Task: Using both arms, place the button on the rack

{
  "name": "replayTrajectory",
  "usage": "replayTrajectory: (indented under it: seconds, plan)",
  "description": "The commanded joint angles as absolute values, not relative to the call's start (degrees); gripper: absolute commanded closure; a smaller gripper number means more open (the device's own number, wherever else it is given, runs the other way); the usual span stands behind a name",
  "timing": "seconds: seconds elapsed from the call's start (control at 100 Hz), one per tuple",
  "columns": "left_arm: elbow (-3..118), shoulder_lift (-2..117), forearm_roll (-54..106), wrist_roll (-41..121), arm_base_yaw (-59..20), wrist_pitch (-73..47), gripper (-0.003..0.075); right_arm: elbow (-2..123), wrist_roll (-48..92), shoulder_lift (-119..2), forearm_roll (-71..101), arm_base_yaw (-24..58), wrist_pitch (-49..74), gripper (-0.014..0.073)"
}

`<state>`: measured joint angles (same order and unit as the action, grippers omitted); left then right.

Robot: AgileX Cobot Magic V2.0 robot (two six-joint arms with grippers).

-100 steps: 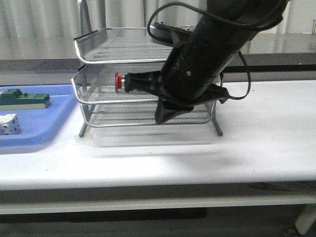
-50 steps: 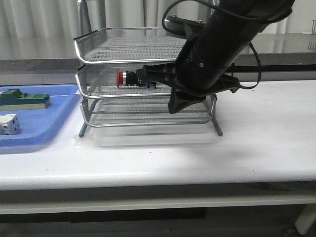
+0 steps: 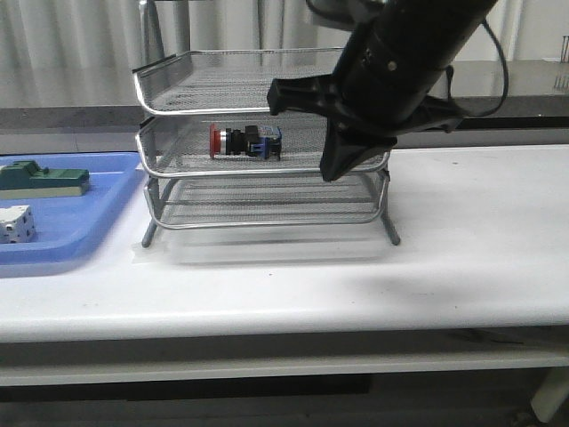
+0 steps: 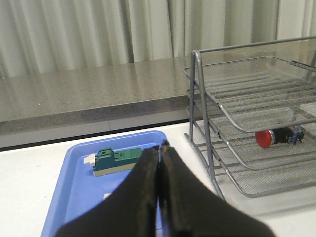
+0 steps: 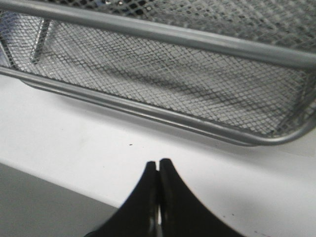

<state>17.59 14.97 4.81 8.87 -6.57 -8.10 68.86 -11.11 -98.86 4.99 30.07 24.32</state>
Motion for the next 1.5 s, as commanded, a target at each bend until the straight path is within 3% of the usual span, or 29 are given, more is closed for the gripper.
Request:
replayTrajectory:
  seconds: [0.0,0.39,1.02,1.49]
  plan:
    - [19.2,15.4,5.5,8.3,-6.4,-3.4,0.0741,68.9,-10.5,-93.5,2.6,29.8,23.1,0.0660]
    - [19.2,15.4,5.5,8.3,-6.4,-3.4,0.0741,61.0,-10.6,-80.2,-3.6,28.7,23.1,0.0660]
    - [19.2,15.4,5.5,8.3,-6.4,-3.4,0.0741,46.6,-10.6,-56.3,-4.0,13.3,23.5,0.0660]
    - [19.2,15.4,5.5,8.3,-6.4,-3.4,0.0741,39.0,-10.6,-39.3,-4.4,12.8,27.1,0.0660]
